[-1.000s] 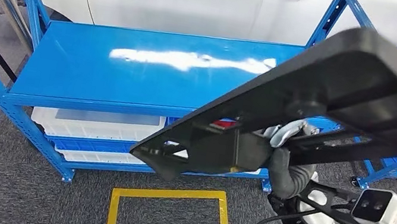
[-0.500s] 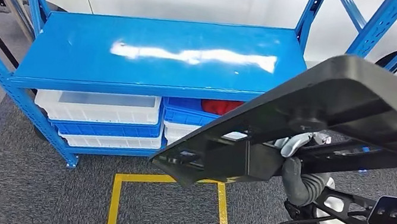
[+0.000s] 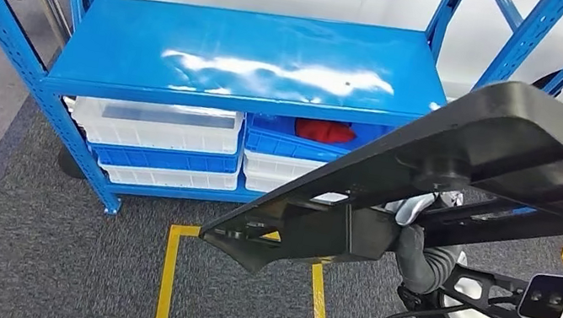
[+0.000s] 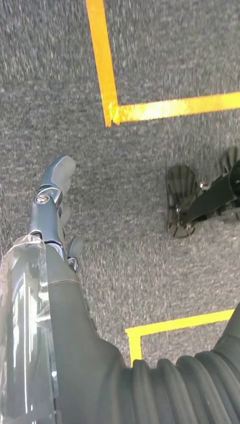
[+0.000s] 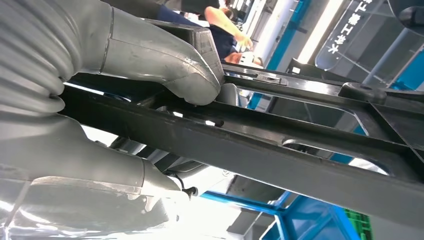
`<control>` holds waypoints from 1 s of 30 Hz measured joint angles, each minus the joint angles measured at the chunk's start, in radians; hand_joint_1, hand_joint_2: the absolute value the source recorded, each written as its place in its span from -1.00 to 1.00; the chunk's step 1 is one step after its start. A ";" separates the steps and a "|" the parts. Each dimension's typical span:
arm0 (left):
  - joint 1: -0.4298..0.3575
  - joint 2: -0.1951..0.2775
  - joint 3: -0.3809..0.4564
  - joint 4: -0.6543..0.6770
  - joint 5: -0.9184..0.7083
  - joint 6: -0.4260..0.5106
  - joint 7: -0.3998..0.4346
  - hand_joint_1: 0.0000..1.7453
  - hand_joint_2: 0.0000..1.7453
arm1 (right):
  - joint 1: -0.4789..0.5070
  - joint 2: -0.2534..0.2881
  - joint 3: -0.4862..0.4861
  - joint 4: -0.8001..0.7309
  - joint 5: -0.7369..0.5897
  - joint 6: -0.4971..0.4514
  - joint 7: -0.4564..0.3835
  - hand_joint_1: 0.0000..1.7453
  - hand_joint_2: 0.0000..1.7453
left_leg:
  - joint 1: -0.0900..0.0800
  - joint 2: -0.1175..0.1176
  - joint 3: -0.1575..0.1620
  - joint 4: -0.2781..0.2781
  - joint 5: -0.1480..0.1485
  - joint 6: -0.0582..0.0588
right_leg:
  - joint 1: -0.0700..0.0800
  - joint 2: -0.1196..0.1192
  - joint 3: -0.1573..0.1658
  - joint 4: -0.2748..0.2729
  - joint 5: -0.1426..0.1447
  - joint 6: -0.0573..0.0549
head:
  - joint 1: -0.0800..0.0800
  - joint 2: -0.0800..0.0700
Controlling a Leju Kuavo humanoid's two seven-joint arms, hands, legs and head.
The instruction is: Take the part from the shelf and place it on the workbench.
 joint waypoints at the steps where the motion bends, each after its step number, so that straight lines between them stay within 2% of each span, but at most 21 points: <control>1: 0.000 0.000 -0.001 0.000 0.000 0.000 0.000 -1.00 1.00 | 0.003 0.000 0.000 0.001 0.000 0.000 0.000 1.00 1.00 | 0.000 0.000 -0.013 0.003 0.008 -0.001 | -0.002 0.000 0.006 0.023 0.005 0.002 | 0.000 0.000; 2: 0.000 0.000 -0.002 0.000 0.000 0.000 0.000 -1.00 1.00 | 0.004 0.000 0.000 0.002 0.000 0.000 0.000 1.00 1.00 | 0.000 0.000 -0.026 0.007 0.014 -0.003 | -0.004 0.000 0.030 0.007 0.027 0.003 | 0.000 0.000; 4: 0.000 0.000 -0.002 0.000 0.000 0.000 0.000 -1.00 1.00 | 0.005 0.000 -0.001 0.003 0.000 0.000 0.000 1.00 1.00 | 0.000 0.000 -0.047 0.017 0.024 -0.009 | -0.006 0.000 0.126 -0.118 0.068 -0.001 | 0.000 0.000; 6: 0.000 0.000 -0.003 0.000 0.000 -0.001 0.000 -1.00 1.00 | 0.005 0.000 -0.002 0.003 0.001 0.000 -0.001 1.00 1.00 | -0.001 0.000 -0.062 0.024 0.035 -0.019 | -0.001 0.001 0.205 -0.241 0.068 -0.011 | 0.000 0.000; 8: 0.000 0.000 -0.005 0.000 0.000 -0.001 0.000 -1.00 1.00 | 0.005 0.000 -0.003 0.003 0.001 0.000 -0.001 1.00 1.00 | 0.000 -0.001 -0.070 0.023 0.049 -0.030 | 0.006 0.002 0.218 -0.278 0.063 -0.022 | 0.000 0.000; 10: 0.002 0.000 -0.008 0.001 0.000 -0.001 0.000 -1.00 1.00 | 0.006 0.000 -0.004 0.004 0.001 0.000 -0.001 1.00 1.00 | 0.000 -0.003 -0.083 0.030 0.047 -0.041 | 0.003 -0.002 0.209 -0.287 0.079 -0.039 | 0.000 0.000; 11: 0.002 0.000 -0.009 0.001 0.000 -0.001 0.000 -1.00 1.00 | 0.005 0.000 -0.004 0.004 0.001 0.000 -0.001 1.00 1.00 | 0.000 -0.004 -0.094 0.052 0.023 -0.045 | 0.000 -0.005 0.203 -0.292 0.089 -0.048 | 0.000 0.000; 12: 0.003 0.000 -0.010 0.002 0.000 -0.002 0.000 -1.00 1.00 | 0.005 0.000 -0.004 0.005 0.002 0.000 -0.001 1.00 1.00 | 0.000 -0.005 -0.111 0.094 -0.017 -0.049 | -0.002 -0.008 0.195 -0.296 0.100 -0.056 | 0.000 0.000; 14: 0.003 0.000 -0.010 0.002 0.000 -0.002 0.000 -1.00 1.00 | 0.006 0.000 -0.004 0.005 0.002 0.001 -0.002 1.00 1.00 | 0.002 -0.005 -0.146 0.220 -0.112 -0.055 | 0.001 -0.011 0.174 -0.295 0.117 -0.063 | 0.000 0.000; 15: 0.003 0.000 -0.011 0.002 0.000 -0.001 0.000 -1.00 1.00 | 0.006 0.000 -0.004 0.005 0.002 0.002 -0.002 1.00 1.00 | 0.003 -0.005 -0.156 0.279 -0.138 -0.058 | 0.001 -0.012 0.161 -0.292 0.126 -0.063 | 0.000 0.000; 16: 0.002 0.000 -0.011 0.002 0.000 -0.001 0.000 -1.00 1.00 | 0.007 0.001 -0.004 0.006 0.004 0.006 -0.002 1.00 1.00 | 0.004 -0.005 -0.153 0.312 -0.141 -0.061 | 0.002 -0.012 0.148 -0.289 0.134 -0.063 | 0.000 0.000; 17: 0.002 0.000 -0.011 0.002 0.000 0.001 0.000 -1.00 1.00 | 0.007 0.002 -0.004 0.006 0.006 0.010 -0.003 1.00 1.00 | 0.005 -0.005 -0.135 0.313 -0.123 -0.062 | 0.002 -0.012 0.134 -0.285 0.142 -0.061 | 0.000 0.000; 18: 0.002 0.000 -0.011 0.002 0.000 0.003 0.000 -1.00 1.00 | 0.007 0.004 -0.005 0.007 0.010 0.016 -0.003 1.00 1.00 | 0.007 -0.005 -0.100 0.278 -0.093 -0.062 | 0.002 -0.012 0.120 -0.279 0.150 -0.059 | 0.000 0.000; 19: 0.001 0.000 -0.011 0.002 0.000 0.005 0.001 -1.00 1.00 | 0.007 0.006 -0.005 0.007 0.012 0.021 -0.004 1.00 1.00 | 0.008 -0.006 -0.051 0.216 -0.070 -0.061 | 0.001 -0.012 0.107 -0.273 0.157 -0.056 | 0.000 0.000; 21: -0.003 0.001 -0.011 0.002 0.000 0.009 0.001 -1.00 1.00 | 0.002 0.009 -0.006 0.009 0.016 0.028 -0.003 1.00 1.00 | 0.006 -0.007 0.044 0.077 -0.064 -0.053 | 0.003 -0.011 0.086 -0.262 0.170 -0.046 | 0.000 0.000; 22: -0.005 0.001 -0.011 0.002 0.000 0.010 0.000 -1.00 1.00 | -0.002 0.010 -0.006 0.011 0.018 0.028 -0.001 1.00 1.00 | 0.003 -0.008 0.068 0.034 -0.073 -0.048 | 0.003 -0.011 0.081 -0.259 0.177 -0.040 | 0.000 0.000; 24: -0.005 0.001 -0.015 0.002 0.000 0.010 -0.002 -1.00 1.00 | -0.010 0.014 -0.007 0.017 0.025 0.022 0.004 1.00 1.00 | 0.001 -0.009 0.070 0.011 -0.074 -0.035 | 0.004 -0.011 0.077 -0.263 0.193 -0.027 | 0.000 0.000; 25: -0.004 0.001 -0.017 0.002 0.000 0.010 -0.002 -1.00 1.00 | -0.011 0.015 -0.007 0.020 0.031 0.015 0.005 1.00 1.00 | 0.002 -0.008 0.063 0.010 -0.066 -0.028 | 0.002 -0.010 0.073 -0.260 0.191 -0.020 | 0.000 0.000; 26: -0.003 0.001 -0.019 0.002 0.000 0.010 0.001 -1.00 1.00 | -0.012 0.016 -0.007 0.022 0.038 0.009 0.006 1.00 1.00 | 0.004 -0.006 0.056 0.009 -0.056 -0.020 | 0.000 -0.008 0.065 -0.244 0.175 -0.015 | 0.000 0.000; 28: -0.004 0.001 -0.020 0.002 0.000 0.012 0.009 -1.00 1.00 | -0.011 0.017 -0.006 0.026 0.050 0.000 0.004 1.00 1.00 | 0.006 -0.003 0.037 0.008 -0.035 -0.008 | -0.003 -0.005 0.027 -0.151 0.100 -0.006 | 0.000 0.000; 30: -0.003 0.000 -0.021 0.002 0.000 0.018 0.020 -1.00 1.00 | -0.011 0.024 -0.005 0.032 0.060 -0.003 -0.003 1.00 1.00 | 0.005 -0.002 0.012 0.012 -0.017 -0.006 | -0.004 -0.003 -0.012 -0.018 0.024 0.000 | 0.000 0.000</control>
